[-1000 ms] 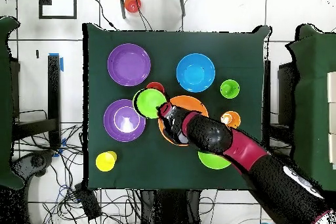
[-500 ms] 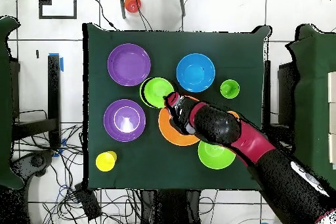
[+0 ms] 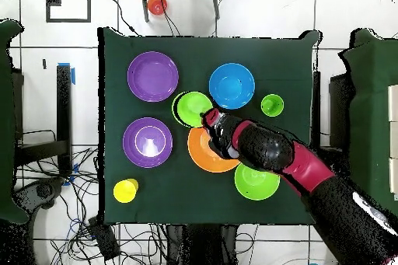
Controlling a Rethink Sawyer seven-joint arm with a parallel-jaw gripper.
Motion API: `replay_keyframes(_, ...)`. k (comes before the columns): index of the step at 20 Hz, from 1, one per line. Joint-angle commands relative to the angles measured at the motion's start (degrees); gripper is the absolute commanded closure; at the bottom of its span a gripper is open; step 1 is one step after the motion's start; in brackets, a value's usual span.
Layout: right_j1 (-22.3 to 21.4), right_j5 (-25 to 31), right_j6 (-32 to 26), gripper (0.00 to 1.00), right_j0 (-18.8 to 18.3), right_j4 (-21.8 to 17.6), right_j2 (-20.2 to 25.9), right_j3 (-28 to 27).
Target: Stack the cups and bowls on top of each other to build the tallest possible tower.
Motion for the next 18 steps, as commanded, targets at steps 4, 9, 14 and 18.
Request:
replay_keyframes(4,4.0,6.5,-7.0,1.0,0.4,-7.3,-0.6,-3.6)
replay_keyframes(9,4.1,9.6,-9.7,1.0,0.1,-10.3,-0.5,-4.3)
replay_keyframes(14,5.0,10.3,-9.1,1.0,-0.8,-11.2,0.5,-5.1)
replay_keyframes(18,5.5,10.6,-8.7,1.0,-1.2,-12.1,0.9,-5.4)
